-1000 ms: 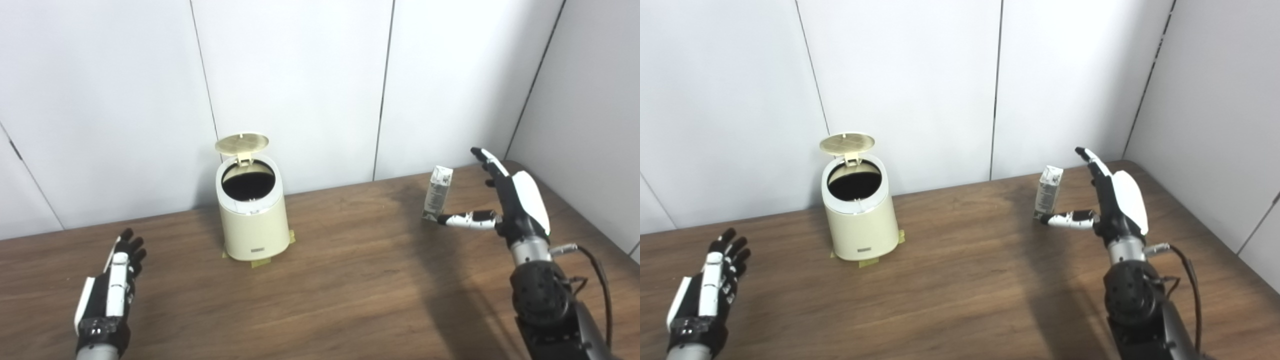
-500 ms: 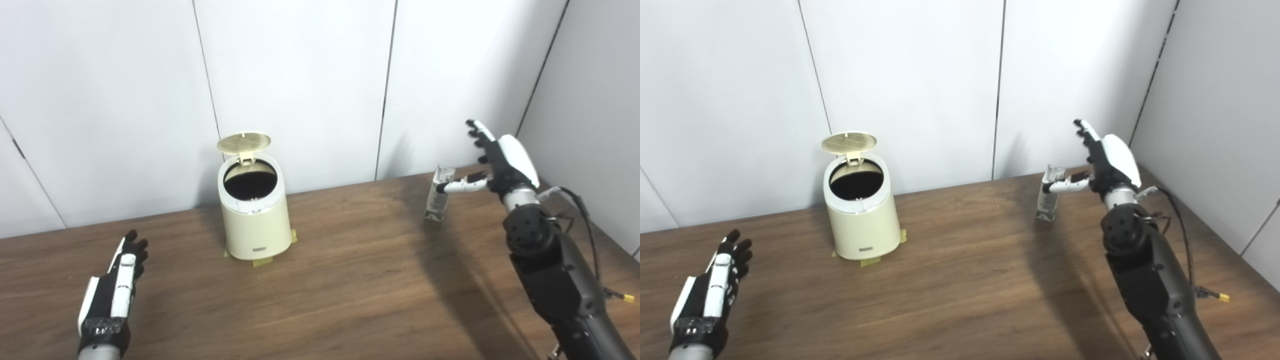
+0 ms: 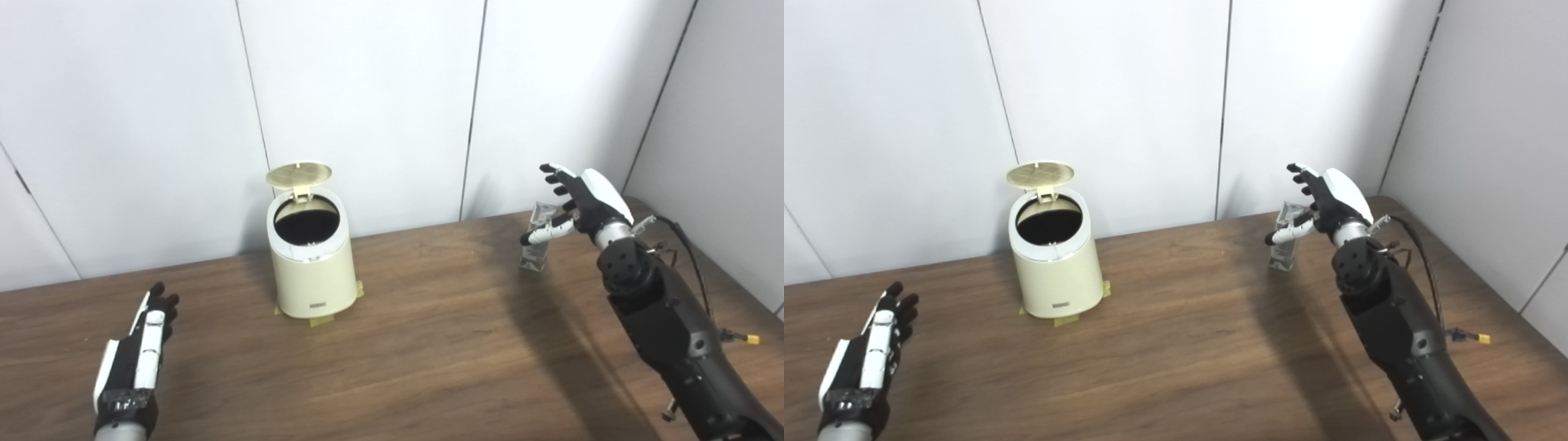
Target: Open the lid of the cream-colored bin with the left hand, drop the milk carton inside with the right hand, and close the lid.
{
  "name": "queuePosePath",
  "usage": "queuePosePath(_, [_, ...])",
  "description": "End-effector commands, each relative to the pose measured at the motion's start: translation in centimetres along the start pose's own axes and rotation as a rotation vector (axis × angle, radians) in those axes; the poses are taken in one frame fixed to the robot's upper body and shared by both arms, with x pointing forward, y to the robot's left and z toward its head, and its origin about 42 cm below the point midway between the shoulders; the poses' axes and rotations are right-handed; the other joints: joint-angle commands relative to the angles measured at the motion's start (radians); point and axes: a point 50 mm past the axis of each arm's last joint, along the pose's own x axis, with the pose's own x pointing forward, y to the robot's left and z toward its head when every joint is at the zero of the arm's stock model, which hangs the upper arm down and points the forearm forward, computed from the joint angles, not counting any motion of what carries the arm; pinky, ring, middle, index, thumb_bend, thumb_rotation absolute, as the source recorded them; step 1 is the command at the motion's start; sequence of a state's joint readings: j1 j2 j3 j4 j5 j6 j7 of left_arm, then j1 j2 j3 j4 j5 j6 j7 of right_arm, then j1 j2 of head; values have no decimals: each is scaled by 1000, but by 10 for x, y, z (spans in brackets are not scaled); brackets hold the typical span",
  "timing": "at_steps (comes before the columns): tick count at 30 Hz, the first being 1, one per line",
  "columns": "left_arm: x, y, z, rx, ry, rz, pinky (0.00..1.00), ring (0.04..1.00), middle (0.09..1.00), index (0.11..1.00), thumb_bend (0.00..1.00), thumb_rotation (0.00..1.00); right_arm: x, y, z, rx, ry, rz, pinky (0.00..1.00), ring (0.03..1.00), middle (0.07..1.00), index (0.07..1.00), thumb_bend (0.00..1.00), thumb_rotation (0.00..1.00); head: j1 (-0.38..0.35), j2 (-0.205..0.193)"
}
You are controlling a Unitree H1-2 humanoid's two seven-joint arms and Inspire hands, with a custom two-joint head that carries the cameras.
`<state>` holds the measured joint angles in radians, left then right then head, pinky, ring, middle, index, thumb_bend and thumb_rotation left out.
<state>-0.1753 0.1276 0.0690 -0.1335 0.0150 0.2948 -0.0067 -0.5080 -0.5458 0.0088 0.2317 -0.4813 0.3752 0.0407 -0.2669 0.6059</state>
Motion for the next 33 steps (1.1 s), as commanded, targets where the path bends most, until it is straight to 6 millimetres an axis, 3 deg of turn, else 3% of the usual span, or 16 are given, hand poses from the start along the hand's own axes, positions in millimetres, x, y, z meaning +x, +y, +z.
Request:
queuePosePath(1, [7,-2,22,-1,-97,9,1000,955,938,997,499,991,10,-29,17,-27,-61,-65,707,836,869,879,874,86,0,2])
queuePosePath(9, [7,-2,21,18,-86,19,1000,973,931,995,481,993,13,-23,5,-72,-37,-41,682,783,818,815,866,62,2,9])
queuePosePath(15, [8,-1,22,9,-86,28,984,957,931,995,490,994,15,-21,-9,-140,-29,-7,726,812,823,815,847,102,5,8])
queuePosePath(23, [6,-2,22,9,-84,20,993,952,930,996,491,988,18,-14,-22,-70,9,7,709,806,836,814,860,108,11,11])
queuePosePath(33, [4,1,21,14,-70,22,999,968,935,1000,480,994,19,-11,-21,-58,-6,-4,684,775,802,802,833,97,9,14])
